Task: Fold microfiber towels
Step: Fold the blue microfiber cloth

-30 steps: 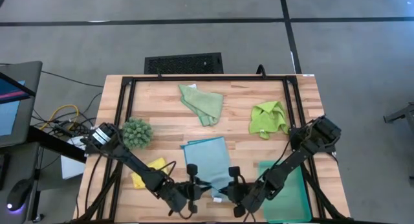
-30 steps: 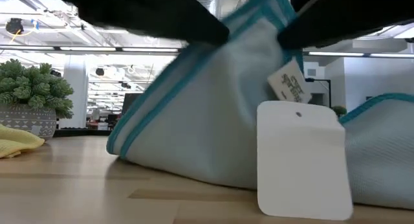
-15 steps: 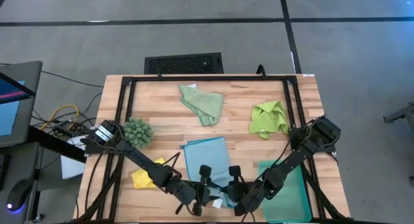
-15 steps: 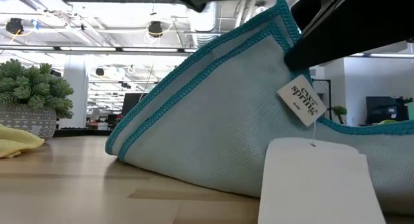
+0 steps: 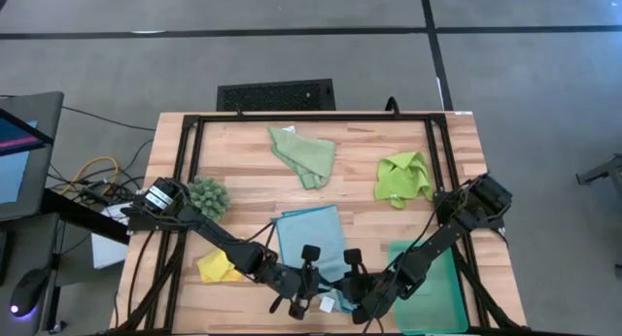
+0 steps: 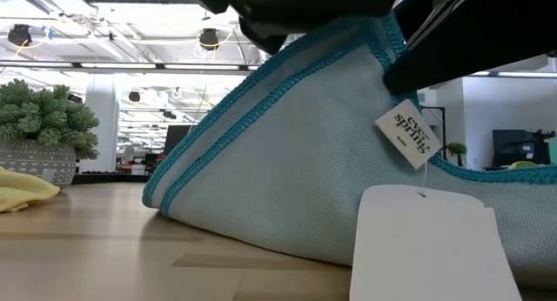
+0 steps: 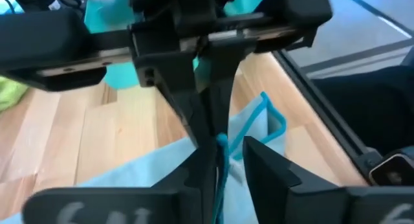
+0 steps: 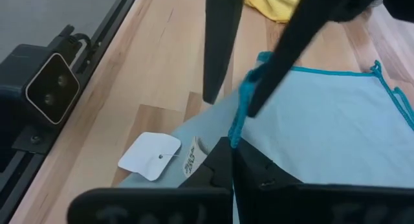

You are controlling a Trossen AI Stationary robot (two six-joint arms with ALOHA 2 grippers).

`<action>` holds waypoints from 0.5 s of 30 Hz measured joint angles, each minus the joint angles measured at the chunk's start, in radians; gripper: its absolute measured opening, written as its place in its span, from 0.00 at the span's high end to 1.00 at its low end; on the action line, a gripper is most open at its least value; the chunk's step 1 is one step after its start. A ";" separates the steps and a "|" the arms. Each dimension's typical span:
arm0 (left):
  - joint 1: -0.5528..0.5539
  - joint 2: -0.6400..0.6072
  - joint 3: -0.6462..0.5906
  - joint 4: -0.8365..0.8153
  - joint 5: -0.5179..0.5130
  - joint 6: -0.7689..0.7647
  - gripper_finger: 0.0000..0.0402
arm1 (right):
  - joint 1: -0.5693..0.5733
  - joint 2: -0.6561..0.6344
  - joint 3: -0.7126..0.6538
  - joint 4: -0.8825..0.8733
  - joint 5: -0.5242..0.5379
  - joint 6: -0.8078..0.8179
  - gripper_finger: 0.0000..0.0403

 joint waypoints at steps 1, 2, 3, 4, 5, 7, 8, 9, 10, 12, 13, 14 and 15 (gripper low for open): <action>0.000 0.000 0.000 0.002 0.000 0.000 0.86 | 0.000 0.000 0.000 0.000 0.000 0.000 0.95; 0.000 0.000 0.000 0.003 0.000 0.000 0.89 | 0.000 0.000 0.000 0.000 0.000 0.000 0.95; 0.000 0.000 0.000 0.006 0.000 0.000 0.92 | 0.000 0.000 0.000 -0.002 0.000 0.000 0.94; -0.001 0.000 0.000 0.012 0.000 0.000 0.94 | 0.000 0.000 0.000 -0.003 0.000 0.000 0.93; -0.002 0.000 0.000 0.018 0.000 0.000 0.97 | 0.000 0.000 0.000 -0.003 0.000 0.000 0.93; -0.004 0.000 0.000 0.025 -0.004 -0.012 0.99 | 0.000 0.000 0.000 -0.003 0.000 0.000 0.91; -0.004 0.000 0.000 0.024 -0.007 -0.023 0.99 | 0.000 0.000 0.000 -0.003 0.000 -0.001 0.91; -0.004 0.000 0.000 0.021 -0.014 -0.035 0.99 | 0.000 0.000 0.000 -0.003 0.001 -0.005 0.90; -0.004 0.000 0.000 0.017 -0.026 -0.045 0.99 | 0.001 0.000 0.000 -0.003 0.001 -0.014 0.89; -0.005 0.000 0.000 -0.003 -0.061 -0.072 0.99 | 0.006 0.000 0.000 -0.011 0.001 -0.016 0.87; -0.006 0.000 0.000 -0.019 -0.083 -0.087 1.00 | 0.008 0.000 0.000 -0.022 0.001 -0.014 0.86; -0.008 0.000 0.000 -0.035 -0.106 -0.100 1.00 | 0.011 -0.001 0.000 -0.038 0.001 -0.007 0.84; -0.010 0.000 0.000 -0.050 -0.129 -0.113 1.00 | 0.015 -0.008 0.000 -0.068 0.003 0.003 0.83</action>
